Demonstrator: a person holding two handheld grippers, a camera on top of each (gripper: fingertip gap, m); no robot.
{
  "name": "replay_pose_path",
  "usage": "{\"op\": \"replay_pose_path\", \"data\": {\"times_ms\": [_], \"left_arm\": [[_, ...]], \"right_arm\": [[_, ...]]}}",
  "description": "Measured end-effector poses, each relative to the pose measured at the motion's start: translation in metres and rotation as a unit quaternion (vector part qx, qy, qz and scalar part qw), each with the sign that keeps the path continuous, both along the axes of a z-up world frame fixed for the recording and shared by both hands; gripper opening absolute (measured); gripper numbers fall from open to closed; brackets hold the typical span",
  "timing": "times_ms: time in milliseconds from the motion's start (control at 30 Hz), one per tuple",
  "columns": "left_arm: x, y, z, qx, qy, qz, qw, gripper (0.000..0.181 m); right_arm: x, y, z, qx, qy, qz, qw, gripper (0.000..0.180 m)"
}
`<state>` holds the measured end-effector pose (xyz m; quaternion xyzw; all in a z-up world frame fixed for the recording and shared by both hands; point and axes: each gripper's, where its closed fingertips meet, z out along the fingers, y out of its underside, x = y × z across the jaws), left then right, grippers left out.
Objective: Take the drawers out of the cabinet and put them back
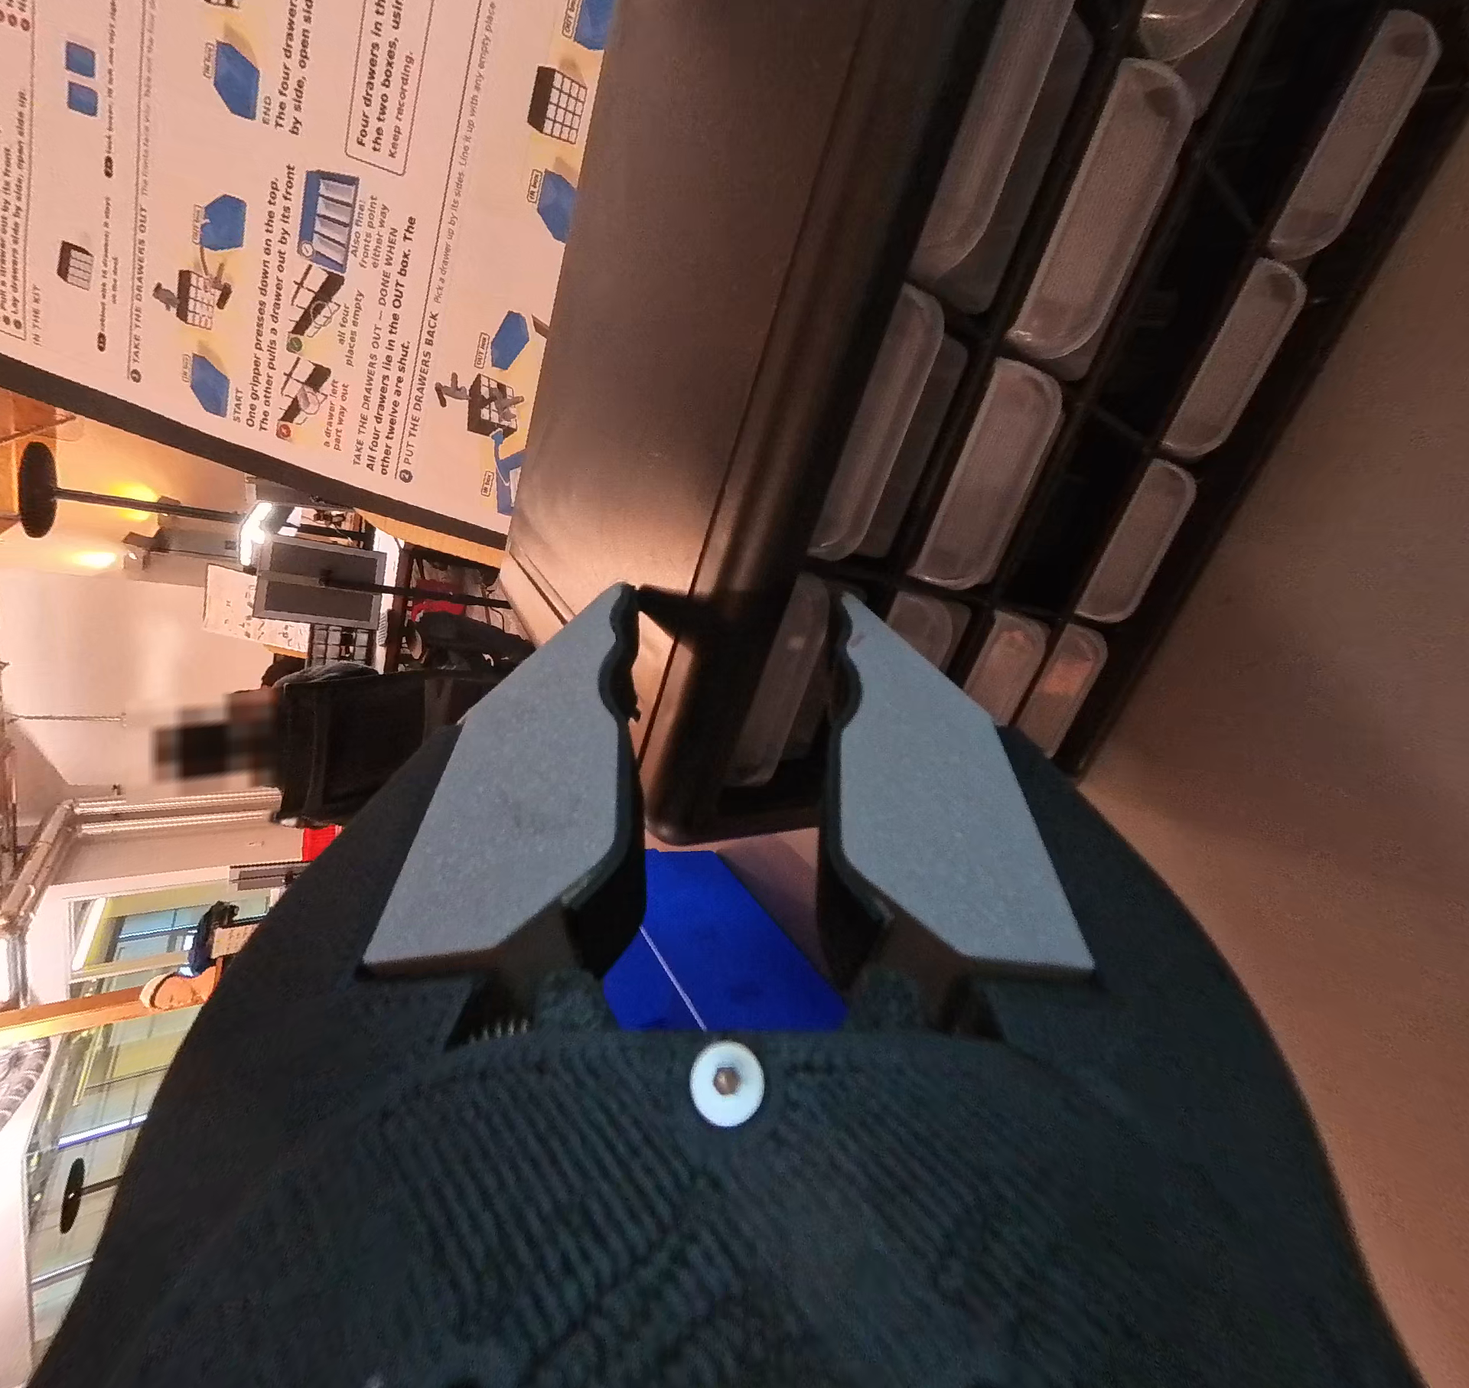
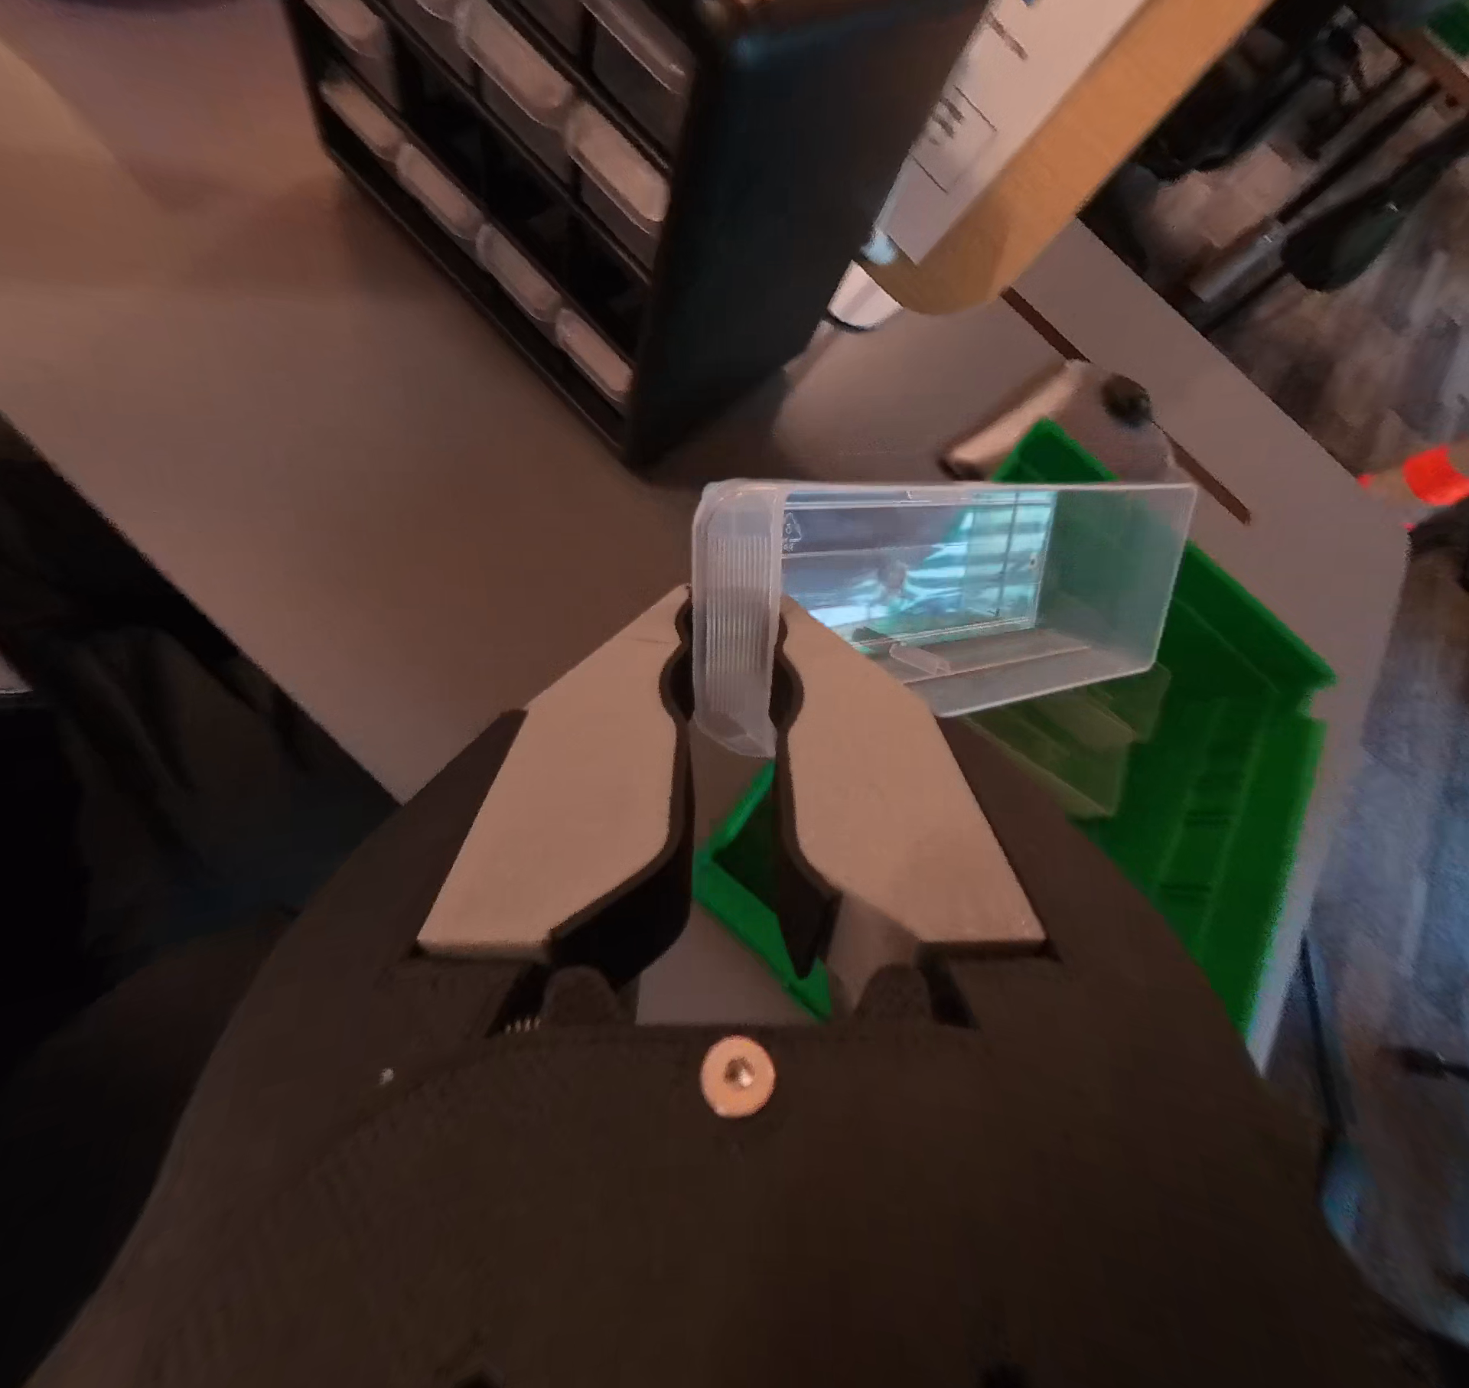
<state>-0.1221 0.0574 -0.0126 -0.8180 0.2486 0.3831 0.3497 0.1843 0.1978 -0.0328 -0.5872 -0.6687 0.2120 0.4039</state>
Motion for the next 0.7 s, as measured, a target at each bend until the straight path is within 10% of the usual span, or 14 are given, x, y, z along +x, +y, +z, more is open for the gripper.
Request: {"op": "replay_pose_path", "data": {"times_ms": [467,700], "left_arm": [[0.000,0.000,0.000,0.003,0.002,0.001,1.000,0.046],[0.000,0.000,0.000,0.006,0.003,0.002,1.000,0.046]], "right_arm": [[0.042,0.102,-0.089,-0.081,-0.156,-0.238,0.955,0.012],[0.007,0.124,-0.140,-0.112,-0.223,-0.214,0.945,0.012]]}}
